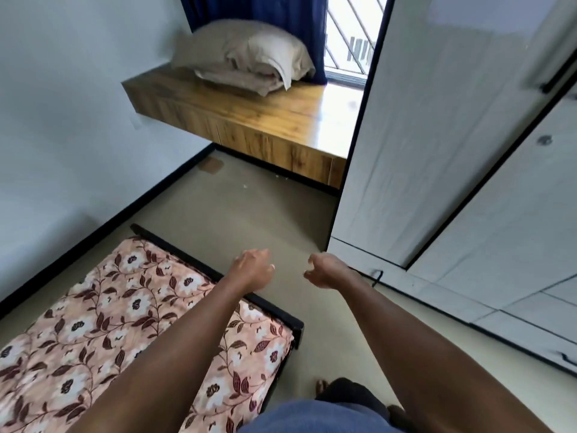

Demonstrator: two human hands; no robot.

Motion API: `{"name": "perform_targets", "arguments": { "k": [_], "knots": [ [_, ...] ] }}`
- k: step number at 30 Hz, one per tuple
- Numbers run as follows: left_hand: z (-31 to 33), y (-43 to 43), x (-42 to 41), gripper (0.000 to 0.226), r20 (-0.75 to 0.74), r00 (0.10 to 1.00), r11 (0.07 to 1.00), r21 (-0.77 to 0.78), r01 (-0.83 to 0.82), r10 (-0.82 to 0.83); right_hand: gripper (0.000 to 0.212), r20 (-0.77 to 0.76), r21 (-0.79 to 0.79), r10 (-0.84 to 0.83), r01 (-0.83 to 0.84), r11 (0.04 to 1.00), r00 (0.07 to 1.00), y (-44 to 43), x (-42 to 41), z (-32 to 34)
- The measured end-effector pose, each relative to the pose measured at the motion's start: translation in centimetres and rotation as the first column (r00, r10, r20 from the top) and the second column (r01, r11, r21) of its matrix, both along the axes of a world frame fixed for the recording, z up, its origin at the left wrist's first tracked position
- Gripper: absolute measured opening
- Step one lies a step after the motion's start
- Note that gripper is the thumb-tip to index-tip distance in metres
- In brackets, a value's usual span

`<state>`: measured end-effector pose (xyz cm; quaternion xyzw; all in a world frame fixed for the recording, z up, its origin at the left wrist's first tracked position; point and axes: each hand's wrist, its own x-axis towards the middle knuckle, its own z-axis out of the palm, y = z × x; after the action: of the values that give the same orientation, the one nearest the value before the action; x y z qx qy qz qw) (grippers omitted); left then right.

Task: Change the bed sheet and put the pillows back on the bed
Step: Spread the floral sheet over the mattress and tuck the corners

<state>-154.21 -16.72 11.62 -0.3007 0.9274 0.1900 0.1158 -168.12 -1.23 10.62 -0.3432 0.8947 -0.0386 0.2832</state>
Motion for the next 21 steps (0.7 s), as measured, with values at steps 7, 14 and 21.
{"name": "perform_targets", "arguments": {
  "k": [7, 14, 21],
  "knots": [
    [0.7, -2.1, -0.8, 0.040, -0.023, 0.998, 0.998, 0.020, -0.054, 0.055, 0.046, -0.064, -0.025, 0.109, -0.111, 0.993, 0.992, -2.8, -1.8, 2.6],
    [-2.3, -3.8, -3.4, 0.045, 0.036, 0.972, 0.969, 0.081, -0.234, 0.232, 0.047, -0.020, -0.011, 0.355, -0.356, 0.935, 0.935, -8.0, -5.9, -1.2],
    [-6.3, -4.4, -4.1, 0.052, 0.066, 0.786, 0.768, 0.179, -0.615, 0.615, 0.057, 0.057, 0.038, 0.698, -0.701, 0.713, 0.713, -16.0, -9.6, -5.8]
  ]
}}
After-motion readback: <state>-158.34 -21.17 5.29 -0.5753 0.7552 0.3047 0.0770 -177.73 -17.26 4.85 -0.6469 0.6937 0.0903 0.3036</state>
